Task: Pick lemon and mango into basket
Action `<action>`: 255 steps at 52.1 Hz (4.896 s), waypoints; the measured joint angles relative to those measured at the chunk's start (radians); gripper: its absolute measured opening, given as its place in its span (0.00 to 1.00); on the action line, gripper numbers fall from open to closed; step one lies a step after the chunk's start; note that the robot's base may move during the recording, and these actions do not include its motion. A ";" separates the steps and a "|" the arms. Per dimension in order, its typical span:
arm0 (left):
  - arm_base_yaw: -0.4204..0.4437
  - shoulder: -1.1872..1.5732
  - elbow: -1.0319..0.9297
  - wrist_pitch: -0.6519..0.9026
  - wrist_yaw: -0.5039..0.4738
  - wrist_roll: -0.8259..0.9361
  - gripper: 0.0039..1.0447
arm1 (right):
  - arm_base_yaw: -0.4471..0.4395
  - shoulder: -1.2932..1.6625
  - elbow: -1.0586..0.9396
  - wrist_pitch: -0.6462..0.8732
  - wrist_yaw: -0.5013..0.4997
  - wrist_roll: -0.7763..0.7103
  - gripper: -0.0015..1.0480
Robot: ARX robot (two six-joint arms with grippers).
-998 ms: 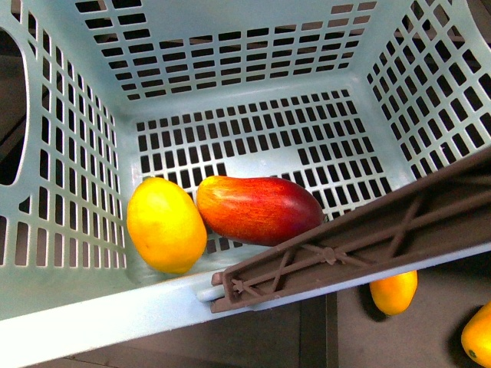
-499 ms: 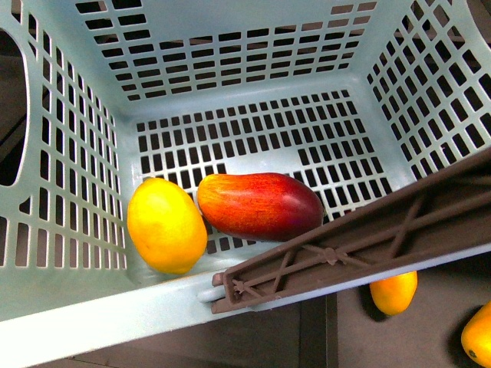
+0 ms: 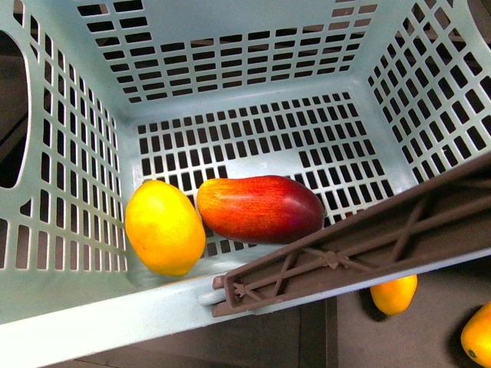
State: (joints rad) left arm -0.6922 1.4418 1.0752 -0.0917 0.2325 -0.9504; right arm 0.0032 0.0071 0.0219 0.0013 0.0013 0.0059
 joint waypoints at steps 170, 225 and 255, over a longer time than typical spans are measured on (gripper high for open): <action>0.592 -0.415 -0.921 0.954 -0.327 0.935 0.03 | 0.000 -0.003 0.000 -0.002 0.001 -0.002 0.92; 0.688 -1.174 -1.060 0.361 -0.232 0.939 0.03 | 0.000 -0.003 0.000 -0.002 0.001 -0.002 0.92; 0.689 -1.435 -1.060 0.093 -0.232 0.940 0.03 | 0.000 -0.003 0.000 -0.002 0.001 -0.002 0.92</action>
State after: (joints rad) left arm -0.0036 0.0067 0.0154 0.0017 0.0002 -0.0109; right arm 0.0032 0.0044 0.0219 -0.0002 0.0021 0.0044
